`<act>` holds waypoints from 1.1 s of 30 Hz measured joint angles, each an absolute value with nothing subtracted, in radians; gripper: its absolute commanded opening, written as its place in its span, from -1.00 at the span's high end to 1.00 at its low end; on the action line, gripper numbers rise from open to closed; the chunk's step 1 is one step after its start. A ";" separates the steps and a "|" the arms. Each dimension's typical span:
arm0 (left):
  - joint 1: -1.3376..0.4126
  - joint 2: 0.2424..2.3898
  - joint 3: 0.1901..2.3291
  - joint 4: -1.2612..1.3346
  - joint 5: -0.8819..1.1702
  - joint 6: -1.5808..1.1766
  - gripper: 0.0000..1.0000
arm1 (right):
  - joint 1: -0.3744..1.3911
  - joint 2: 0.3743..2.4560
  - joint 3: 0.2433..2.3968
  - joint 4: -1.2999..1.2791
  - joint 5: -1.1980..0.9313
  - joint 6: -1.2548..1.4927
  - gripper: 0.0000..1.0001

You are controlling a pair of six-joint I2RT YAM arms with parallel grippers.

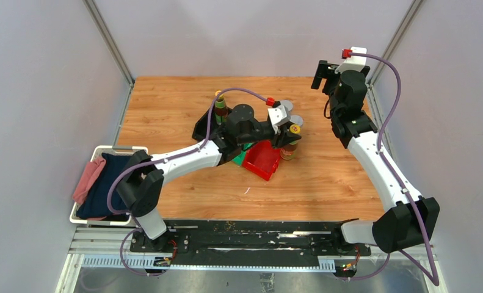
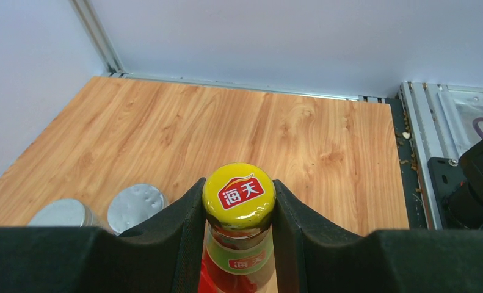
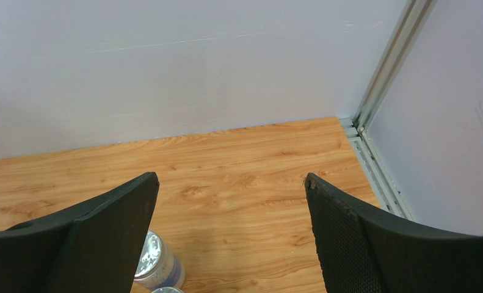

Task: Organize the condiment bottles
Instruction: Pick up the bottle from the center of the board, then place the bottle in the storage box.

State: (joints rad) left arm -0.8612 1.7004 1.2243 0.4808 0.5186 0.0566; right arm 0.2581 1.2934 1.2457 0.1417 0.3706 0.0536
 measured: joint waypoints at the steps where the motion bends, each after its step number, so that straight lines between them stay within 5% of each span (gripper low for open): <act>1: -0.861 1.691 1.221 0.473 0.515 0.060 1.00 | 0.258 1.293 1.246 0.142 0.370 0.054 -0.87; 33: -0.861 1.530 1.089 0.401 0.318 0.143 1.00 | 0.258 1.289 1.239 0.142 0.367 0.055 -0.86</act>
